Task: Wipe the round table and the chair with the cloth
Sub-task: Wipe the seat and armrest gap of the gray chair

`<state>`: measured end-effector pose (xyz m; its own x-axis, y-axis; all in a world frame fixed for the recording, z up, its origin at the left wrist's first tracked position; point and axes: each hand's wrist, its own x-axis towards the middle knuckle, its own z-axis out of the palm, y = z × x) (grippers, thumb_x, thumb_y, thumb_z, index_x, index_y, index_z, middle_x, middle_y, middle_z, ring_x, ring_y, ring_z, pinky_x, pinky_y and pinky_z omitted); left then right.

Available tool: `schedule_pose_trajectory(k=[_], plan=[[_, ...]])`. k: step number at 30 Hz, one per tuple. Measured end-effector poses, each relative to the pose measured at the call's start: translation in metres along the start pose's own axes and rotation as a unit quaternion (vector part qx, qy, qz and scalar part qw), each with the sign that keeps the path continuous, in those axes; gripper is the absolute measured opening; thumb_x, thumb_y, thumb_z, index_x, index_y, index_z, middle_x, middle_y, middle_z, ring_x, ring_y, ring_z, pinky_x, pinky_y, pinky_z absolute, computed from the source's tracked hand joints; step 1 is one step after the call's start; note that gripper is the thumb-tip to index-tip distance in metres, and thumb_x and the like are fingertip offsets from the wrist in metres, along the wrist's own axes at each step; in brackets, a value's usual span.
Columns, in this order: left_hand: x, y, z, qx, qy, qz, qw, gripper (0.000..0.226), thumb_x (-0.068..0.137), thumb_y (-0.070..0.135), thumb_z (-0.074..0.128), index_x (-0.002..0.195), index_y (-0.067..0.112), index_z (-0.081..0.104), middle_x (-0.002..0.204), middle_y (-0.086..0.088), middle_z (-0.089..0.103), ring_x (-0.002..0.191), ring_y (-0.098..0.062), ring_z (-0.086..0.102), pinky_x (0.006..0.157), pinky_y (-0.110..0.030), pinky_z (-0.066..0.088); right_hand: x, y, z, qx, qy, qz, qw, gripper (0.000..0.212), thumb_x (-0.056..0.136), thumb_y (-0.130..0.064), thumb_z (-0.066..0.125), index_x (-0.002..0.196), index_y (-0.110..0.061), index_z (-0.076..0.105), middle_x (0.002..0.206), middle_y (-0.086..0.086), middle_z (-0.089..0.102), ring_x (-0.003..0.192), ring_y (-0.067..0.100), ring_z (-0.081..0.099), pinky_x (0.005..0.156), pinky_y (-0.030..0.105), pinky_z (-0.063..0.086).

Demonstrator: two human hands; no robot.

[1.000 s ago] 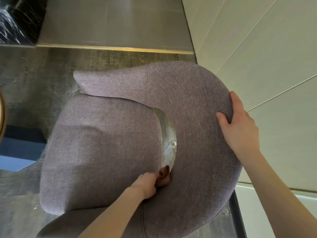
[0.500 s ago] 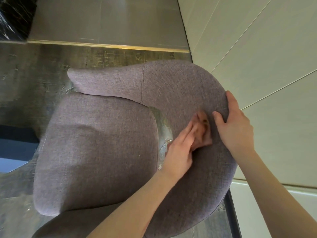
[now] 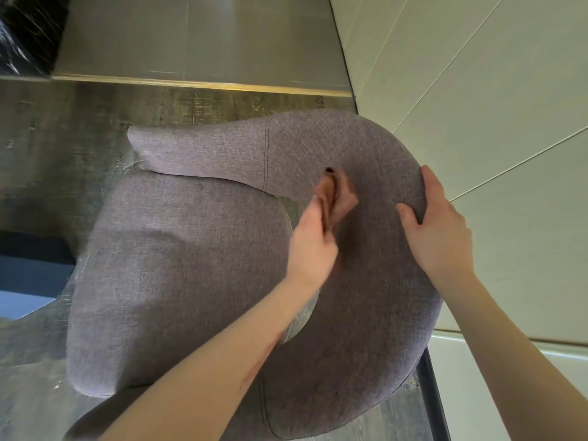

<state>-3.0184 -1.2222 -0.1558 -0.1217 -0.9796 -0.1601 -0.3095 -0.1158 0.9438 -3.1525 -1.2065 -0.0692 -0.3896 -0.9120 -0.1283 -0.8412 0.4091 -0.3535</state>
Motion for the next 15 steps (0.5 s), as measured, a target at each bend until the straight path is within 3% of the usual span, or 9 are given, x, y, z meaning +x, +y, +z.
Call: schedule_pose_trajectory(k=[3, 6, 8, 10, 11, 12, 15], plan=[[-0.034, -0.003, 0.027, -0.037, -0.056, 0.069, 0.995, 0.071, 0.073, -0.008, 0.038, 0.141, 0.009, 0.034, 0.146, -0.007, 0.041, 0.134, -0.020, 0.039, 0.113, -0.020, 0.022, 0.001, 0.000, 0.001, -0.009, 0.003, 0.002, 1.000, 0.060, 0.093, -0.027, 0.043, 0.145, -0.028, 0.014, 0.128, 0.021, 0.051, 0.111, 0.042, 0.049, 0.089, 0.044, 0.037], [-0.066, -0.041, 0.034, 0.028, -0.105, 0.083, 0.991, 0.075, 0.074, -0.009, 0.039, 0.143, 0.020, 0.034, 0.150, 0.001, 0.037, 0.136, -0.014, 0.036, 0.114, -0.022, 0.025, 0.001, 0.000, 0.001, -0.023, 0.002, -0.002, 1.000, 0.059, 0.093, -0.028, 0.042, 0.145, -0.027, 0.012, 0.126, 0.021, 0.051, 0.108, 0.041, 0.050, 0.087, 0.045, 0.038], [-0.063, -0.071, 0.022, 0.087, -0.171, -0.013, 0.981, 0.072, 0.078, -0.007, 0.039, 0.142, 0.025, 0.034, 0.145, -0.001, 0.044, 0.133, -0.017, 0.041, 0.110, -0.024, 0.032, 0.001, 0.000, 0.001, -0.024, -0.001, -0.006, 1.000, 0.058, 0.094, -0.028, 0.040, 0.145, -0.027, 0.012, 0.125, 0.020, 0.051, 0.106, 0.040, 0.051, 0.087, 0.044, 0.038], [-0.057, -0.097, 0.001, 0.203, -0.279, -0.172, 0.923, 0.054, 0.086, 0.004, 0.046, 0.137, 0.023, 0.042, 0.136, -0.008, 0.054, 0.126, -0.026, 0.049, 0.102, -0.029, 0.038, 0.001, -0.001, 0.000, -0.023, -0.004, -0.004, 1.000, 0.058, 0.094, -0.028, 0.040, 0.145, -0.027, 0.012, 0.125, 0.020, 0.051, 0.106, 0.040, 0.051, 0.087, 0.044, 0.038], [-0.058, -0.104, -0.008, 0.239, -0.298, -0.221, 0.897, 0.047, 0.088, 0.012, 0.048, 0.133, 0.025, 0.046, 0.132, -0.008, 0.056, 0.123, -0.028, 0.052, 0.099, -0.031, 0.040, 0.000, -0.002, -0.001, -0.023, -0.003, -0.004, 1.000, 0.058, 0.094, -0.028, 0.040, 0.145, -0.027, 0.012, 0.124, 0.020, 0.052, 0.106, 0.040, 0.051, 0.086, 0.044, 0.038], [-0.058, -0.105, -0.013, 0.253, -0.283, -0.245, 0.892, 0.044, 0.089, 0.016, 0.049, 0.132, 0.027, 0.047, 0.130, -0.008, 0.058, 0.120, -0.028, 0.053, 0.098, -0.033, 0.041, 0.000, -0.002, -0.001, -0.024, -0.001, -0.007, 1.000, 0.058, 0.094, -0.027, 0.040, 0.145, -0.027, 0.012, 0.123, 0.020, 0.052, 0.105, 0.040, 0.051, 0.086, 0.044, 0.039], [-0.038, -0.079, -0.004, 0.148, -0.112, -0.210, 0.960, 0.053, 0.086, 0.002, 0.045, 0.135, 0.022, 0.043, 0.124, -0.011, 0.061, 0.115, -0.030, 0.056, 0.096, -0.036, 0.042, 0.000, -0.001, 0.000, -0.024, 0.001, -0.010, 1.000, 0.058, 0.094, -0.028, 0.040, 0.145, -0.026, 0.012, 0.123, 0.020, 0.053, 0.106, 0.041, 0.051, 0.087, 0.045, 0.039]])
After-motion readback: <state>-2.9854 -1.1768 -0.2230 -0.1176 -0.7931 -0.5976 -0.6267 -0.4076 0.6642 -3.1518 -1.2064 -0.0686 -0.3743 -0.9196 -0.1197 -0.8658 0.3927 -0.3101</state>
